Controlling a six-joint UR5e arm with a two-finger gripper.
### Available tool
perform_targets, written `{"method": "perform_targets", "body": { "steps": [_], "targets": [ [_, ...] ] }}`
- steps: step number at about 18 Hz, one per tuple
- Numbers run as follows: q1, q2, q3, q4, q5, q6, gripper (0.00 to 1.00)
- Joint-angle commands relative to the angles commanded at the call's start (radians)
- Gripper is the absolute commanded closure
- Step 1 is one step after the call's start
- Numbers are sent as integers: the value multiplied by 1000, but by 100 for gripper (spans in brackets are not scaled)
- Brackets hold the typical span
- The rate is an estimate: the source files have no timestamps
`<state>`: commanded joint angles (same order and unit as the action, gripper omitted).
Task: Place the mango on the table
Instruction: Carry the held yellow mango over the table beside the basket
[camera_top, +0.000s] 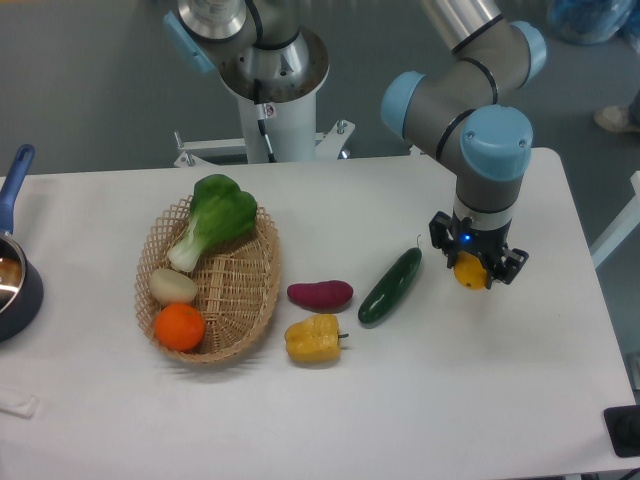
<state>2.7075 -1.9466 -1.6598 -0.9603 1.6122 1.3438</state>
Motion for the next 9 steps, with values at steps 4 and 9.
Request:
{"method": "perform_targets", "body": {
  "steps": [4, 9],
  "targets": [
    [-8, 3, 0, 0, -6, -15, 88],
    [-35, 21, -49, 0, -20, -96, 85]
  ]
}}
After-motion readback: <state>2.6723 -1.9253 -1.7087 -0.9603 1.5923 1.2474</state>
